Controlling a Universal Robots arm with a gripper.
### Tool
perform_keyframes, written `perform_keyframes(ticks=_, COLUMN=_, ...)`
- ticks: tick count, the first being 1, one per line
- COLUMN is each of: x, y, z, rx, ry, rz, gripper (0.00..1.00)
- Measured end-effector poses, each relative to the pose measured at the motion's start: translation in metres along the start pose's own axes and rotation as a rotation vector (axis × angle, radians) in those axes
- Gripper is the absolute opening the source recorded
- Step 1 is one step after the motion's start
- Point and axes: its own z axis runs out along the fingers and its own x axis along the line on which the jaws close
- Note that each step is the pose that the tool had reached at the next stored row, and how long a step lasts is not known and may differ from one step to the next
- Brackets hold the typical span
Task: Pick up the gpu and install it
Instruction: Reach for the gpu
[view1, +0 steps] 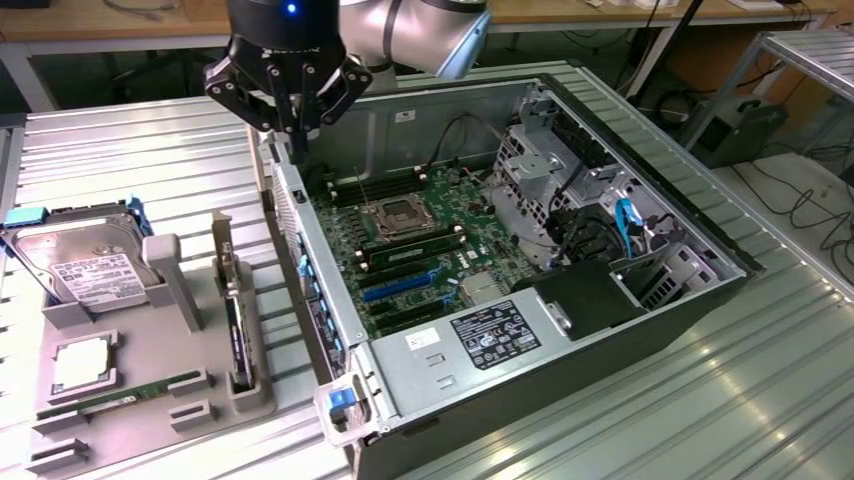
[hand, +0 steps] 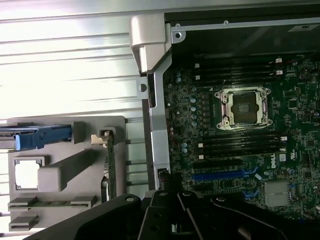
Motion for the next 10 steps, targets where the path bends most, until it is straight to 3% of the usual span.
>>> perform_keyframes(ticks=10, x=0.0034, y=-0.0003, z=0.0001, rx=0.0000, ry=0.0000, rz=0.000, gripper=0.11)
